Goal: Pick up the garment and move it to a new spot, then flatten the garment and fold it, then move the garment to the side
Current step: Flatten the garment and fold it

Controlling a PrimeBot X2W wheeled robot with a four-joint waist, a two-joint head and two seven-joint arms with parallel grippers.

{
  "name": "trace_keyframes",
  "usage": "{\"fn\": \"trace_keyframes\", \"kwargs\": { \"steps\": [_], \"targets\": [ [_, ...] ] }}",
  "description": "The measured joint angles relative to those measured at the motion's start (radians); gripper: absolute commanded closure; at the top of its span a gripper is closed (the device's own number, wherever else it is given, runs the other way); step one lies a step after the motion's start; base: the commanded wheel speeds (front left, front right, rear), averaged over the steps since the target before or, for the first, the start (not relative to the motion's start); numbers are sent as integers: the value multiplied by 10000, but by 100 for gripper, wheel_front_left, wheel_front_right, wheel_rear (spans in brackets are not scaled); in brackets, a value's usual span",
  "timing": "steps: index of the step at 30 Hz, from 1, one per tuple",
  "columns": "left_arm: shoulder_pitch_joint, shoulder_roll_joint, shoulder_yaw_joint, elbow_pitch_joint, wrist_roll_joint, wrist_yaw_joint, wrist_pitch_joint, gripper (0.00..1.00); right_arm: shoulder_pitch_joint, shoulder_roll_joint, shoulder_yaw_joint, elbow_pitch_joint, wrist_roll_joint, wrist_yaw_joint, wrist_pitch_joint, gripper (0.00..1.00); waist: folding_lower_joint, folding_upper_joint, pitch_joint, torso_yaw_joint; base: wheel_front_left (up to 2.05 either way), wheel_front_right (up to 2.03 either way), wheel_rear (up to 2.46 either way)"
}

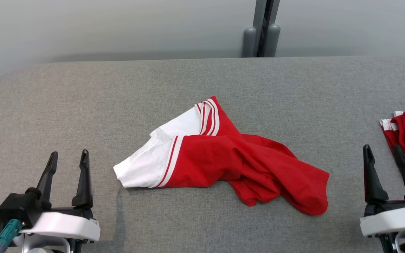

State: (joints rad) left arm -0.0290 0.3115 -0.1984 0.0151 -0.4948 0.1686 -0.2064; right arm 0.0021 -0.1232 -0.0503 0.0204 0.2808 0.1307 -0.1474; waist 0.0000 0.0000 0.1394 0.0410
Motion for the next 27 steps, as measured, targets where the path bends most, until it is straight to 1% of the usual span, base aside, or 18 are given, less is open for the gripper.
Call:
{"fn": "trace_keyframes", "kwargs": {
  "steps": [2, 5, 10, 16, 27],
  "targets": [
    [42, 23, 0, -121, 2, 84, 8, 0, -181, 144, -75, -307, -69, 0, 71, 0, 0, 0, -35, 9, 0, 0, 0],
    [78, 44, -40, -282, 36, 148, 38, 0, -254, 309, 79, -627, -190, 0, 288, 0, 0, 0, -48, 58, 0, 0, 0],
    [156, 52, -132, -313, 105, 167, 35, 0, -10, 550, 282, -780, -268, 0, 577, 0, 0, 0, -96, 164, 0, 0, 0],
    [257, 17, -213, -128, 104, 171, -8, 0, 558, 669, 232, -796, -318, 0, 673, 0, 0, 0, -208, 196, 0, 0, 0],
    [246, 65, -303, -13, 94, 169, -8, 0, 622, 721, 255, -826, -332, 0, 803, 0, 0, 0, -200, 177, 0, 0, 0]
  ]
}}
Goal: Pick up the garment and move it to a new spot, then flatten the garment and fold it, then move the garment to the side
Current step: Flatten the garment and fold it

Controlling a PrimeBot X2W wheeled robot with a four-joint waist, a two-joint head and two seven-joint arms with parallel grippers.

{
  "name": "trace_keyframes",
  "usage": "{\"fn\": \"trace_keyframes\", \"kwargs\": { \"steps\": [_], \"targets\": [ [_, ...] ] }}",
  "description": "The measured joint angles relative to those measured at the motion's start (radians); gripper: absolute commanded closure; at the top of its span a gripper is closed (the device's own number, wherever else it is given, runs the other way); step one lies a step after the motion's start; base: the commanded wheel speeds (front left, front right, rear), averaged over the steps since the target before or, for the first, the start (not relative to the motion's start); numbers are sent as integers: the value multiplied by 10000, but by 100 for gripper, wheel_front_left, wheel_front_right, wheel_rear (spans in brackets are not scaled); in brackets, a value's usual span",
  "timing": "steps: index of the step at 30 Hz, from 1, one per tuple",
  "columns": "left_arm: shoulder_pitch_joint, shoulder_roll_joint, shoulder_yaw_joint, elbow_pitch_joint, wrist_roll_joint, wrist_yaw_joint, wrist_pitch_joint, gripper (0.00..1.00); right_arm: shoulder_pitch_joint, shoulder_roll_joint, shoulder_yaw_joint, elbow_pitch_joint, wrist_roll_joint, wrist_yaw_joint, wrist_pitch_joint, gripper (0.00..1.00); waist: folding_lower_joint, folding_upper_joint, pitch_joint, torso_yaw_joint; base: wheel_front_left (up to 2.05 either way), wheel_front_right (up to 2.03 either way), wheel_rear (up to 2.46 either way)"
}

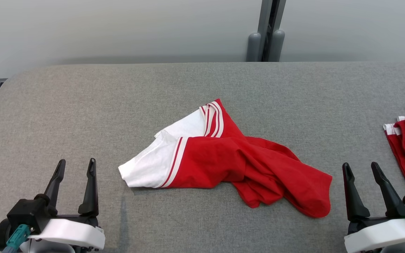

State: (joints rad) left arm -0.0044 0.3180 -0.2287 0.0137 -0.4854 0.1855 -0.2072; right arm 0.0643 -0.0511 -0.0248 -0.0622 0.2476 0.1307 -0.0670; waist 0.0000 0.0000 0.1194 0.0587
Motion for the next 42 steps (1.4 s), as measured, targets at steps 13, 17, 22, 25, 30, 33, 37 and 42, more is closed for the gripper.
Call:
{"fn": "trace_keyframes", "kwargs": {
  "steps": [13, 17, 22, 25, 30, 33, 37, 42],
  "targets": [
    [-395, -75, -295, -71, 4, -123, 0, 0, -1151, -1131, 290, 1814, 1279, 0, 2209, 0, 0, 0, 609, 162, 0, 0, 0],
    [-570, -142, -368, -10, 2, -176, -48, 0, -1673, -1611, 867, 2669, 1787, 0, 2876, 0, 0, 0, 908, 261, 0, 0, 0],
    [-732, -186, -393, 134, -8, -265, -104, 0, -2168, -1990, 1607, 3411, 2222, 0, 3325, 0, 0, 0, 1216, 341, 0, 0, 0],
    [-887, -188, -385, 215, -50, -293, -151, 0, -2404, -2127, 1896, 3616, 2420, -2, 3404, 1, 0, 0, 1350, 372, 0, 0, 0],
    [-990, -211, -376, 385, -67, -362, -238, 0, -2581, -2243, 2146, 3726, 2548, -2, 2947, 100, 0, 0, 1463, 391, 0, 0, 0],
    [-1068, -224, -359, 441, -69, -389, -307, 0, -2609, -2288, 1996, 3595, 2481, 2, 2393, 100, 0, 0, 1490, 390, 0, 0, 0],
    [-1105, -247, -326, 479, -69, -389, -347, 0, -3270, -2541, 1425, 3070, 1730, 0, 1145, 100, 0, 0, 1541, 356, 0, 0, 0],
    [-1278, -253, -326, 460, -63, -426, -395, 0, -4474, -2989, 1622, 2541, 395, 0, 119, 100, 0, 0, 1628, 298, 0, 0, 0]
  ]
}}
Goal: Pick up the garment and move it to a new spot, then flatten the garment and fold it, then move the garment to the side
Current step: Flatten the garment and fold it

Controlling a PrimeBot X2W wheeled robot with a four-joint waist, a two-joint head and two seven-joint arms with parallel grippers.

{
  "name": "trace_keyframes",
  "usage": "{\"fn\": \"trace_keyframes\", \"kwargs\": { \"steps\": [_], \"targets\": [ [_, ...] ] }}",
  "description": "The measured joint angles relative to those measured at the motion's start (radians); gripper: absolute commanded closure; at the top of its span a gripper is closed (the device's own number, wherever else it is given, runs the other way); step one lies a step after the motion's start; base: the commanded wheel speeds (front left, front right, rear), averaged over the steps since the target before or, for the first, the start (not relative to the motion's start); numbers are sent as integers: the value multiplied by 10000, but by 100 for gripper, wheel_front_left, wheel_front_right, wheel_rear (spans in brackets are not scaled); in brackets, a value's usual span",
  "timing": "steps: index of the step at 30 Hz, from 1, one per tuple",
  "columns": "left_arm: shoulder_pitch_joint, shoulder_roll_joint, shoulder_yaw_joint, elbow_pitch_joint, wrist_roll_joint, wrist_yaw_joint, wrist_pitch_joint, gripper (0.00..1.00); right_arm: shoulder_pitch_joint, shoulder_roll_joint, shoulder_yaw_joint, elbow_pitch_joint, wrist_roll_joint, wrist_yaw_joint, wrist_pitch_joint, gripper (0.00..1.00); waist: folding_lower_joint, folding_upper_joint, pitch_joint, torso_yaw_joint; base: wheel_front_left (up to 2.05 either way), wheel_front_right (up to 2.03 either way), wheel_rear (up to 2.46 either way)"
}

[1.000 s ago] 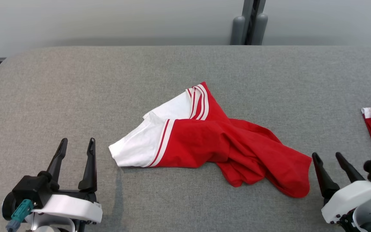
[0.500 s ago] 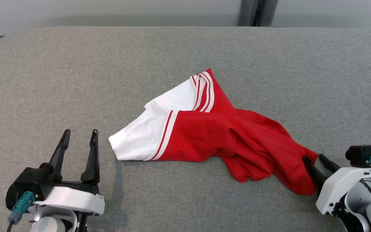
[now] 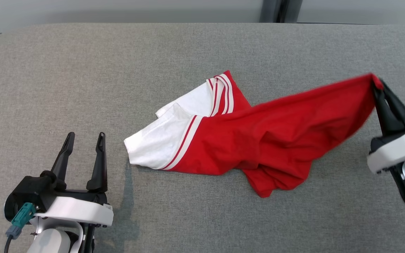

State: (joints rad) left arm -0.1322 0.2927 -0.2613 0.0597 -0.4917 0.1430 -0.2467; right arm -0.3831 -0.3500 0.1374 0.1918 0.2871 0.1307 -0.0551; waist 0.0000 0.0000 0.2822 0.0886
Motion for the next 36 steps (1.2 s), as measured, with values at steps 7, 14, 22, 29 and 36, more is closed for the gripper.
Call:
{"fn": "trace_keyframes", "kwargs": {
  "steps": [7, 14, 22, 29, 36],
  "targets": [
    [-26, -31, -59, -46, 17, -8, -6, 0, 109, -497, 1467, -378, -1298, 2, -1214, 100, 0, 0, 89, 27, 0, 0, 0],
    [-34, -100, -100, -29, -2, -23, -17, 0, 1943, -418, 1898, 750, -1174, 2, -1632, 100, 0, 0, 116, 8, 0, 0, 0],
    [5, 21, -105, 8, -8, -10, -2, 0, 2539, 430, 1425, 1208, -941, 2, -2011, 69, 0, 0, -25, -219, 0, 0, 0],
    [124, 109, -136, -10, -15, 63, 86, 0, 3509, 1091, 90, -307, -924, 2, -2057, 0, 1, 0, -369, -189, 0, 0, 0],
    [512, 222, 29, -56, -52, 259, 82, 0, 4729, 1691, -1306, -1843, -1193, 2, -2065, 0, 0, 0, -728, -268, 0, 0, 0]
  ]
}}
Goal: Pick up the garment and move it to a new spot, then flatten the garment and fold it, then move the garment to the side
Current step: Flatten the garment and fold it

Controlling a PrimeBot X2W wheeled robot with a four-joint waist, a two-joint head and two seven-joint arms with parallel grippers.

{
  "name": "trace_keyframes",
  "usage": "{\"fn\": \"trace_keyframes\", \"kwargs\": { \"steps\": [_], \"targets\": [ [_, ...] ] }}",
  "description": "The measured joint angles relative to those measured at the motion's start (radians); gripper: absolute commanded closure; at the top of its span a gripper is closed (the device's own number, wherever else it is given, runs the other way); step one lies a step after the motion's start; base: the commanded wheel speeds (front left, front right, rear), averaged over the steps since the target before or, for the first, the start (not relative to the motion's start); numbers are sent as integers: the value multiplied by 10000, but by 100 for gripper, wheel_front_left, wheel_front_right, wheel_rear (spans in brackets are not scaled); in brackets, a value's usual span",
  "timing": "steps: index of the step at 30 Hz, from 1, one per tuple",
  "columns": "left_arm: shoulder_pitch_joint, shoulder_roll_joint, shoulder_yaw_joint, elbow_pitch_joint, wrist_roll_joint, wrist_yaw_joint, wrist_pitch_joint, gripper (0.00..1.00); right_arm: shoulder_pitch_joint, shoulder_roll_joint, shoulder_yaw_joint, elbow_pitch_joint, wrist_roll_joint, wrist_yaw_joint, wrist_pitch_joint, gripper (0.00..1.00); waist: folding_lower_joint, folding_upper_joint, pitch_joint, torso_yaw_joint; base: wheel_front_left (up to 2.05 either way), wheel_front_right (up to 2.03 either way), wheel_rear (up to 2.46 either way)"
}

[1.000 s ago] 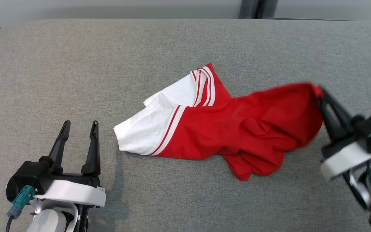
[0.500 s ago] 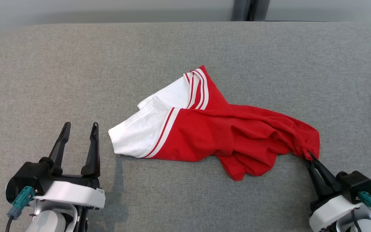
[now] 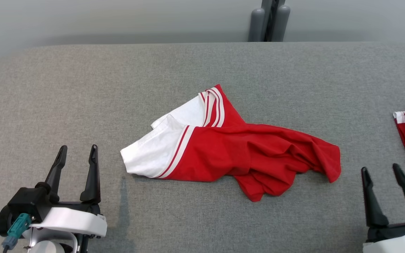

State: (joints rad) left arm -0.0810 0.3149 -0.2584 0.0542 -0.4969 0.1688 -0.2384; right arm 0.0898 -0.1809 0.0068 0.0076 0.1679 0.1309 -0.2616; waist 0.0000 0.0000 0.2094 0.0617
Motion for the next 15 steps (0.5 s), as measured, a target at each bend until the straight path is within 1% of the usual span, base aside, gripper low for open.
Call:
{"fn": "trace_keyframes", "kwargs": {
  "steps": [2, 3, 6, 9, 12, 15],
  "targets": [
    [72, 52, 52, -81, 0, 58, -12, 0, 51, 221, -378, -263, 100, 0, 0, 0, 0, 0, -94, -54, 0, 0, 0],
    [121, 90, 92, -151, 6, 84, -42, 0, 21, 456, -723, -462, 278, -2, 0, 0, 0, 0, -172, -110, 0, 0, 0],
    [128, 138, 136, -245, 21, 100, -58, 0, -213, 612, -961, -652, 481, -2, 42, 0, 0, 0, -248, -184, 0, 0, 0],
    [150, 174, 130, -316, 27, 138, -81, 0, -433, 792, -802, -809, 539, -2, 514, 0, 0, 0, -328, -203, 0, 0, 0],
    [214, 201, 75, -337, 50, 144, -81, 0, -422, 890, -573, -869, 518, -2, 1055, 0, 0, 0, -446, -179, 0, 0, 0],
    [386, 194, 29, -349, 56, 182, -81, 0, -292, 995, -449, -936, 506, -2, 1369, 0, 0, 0, -591, -139, 0, 0, 0]
  ]
}}
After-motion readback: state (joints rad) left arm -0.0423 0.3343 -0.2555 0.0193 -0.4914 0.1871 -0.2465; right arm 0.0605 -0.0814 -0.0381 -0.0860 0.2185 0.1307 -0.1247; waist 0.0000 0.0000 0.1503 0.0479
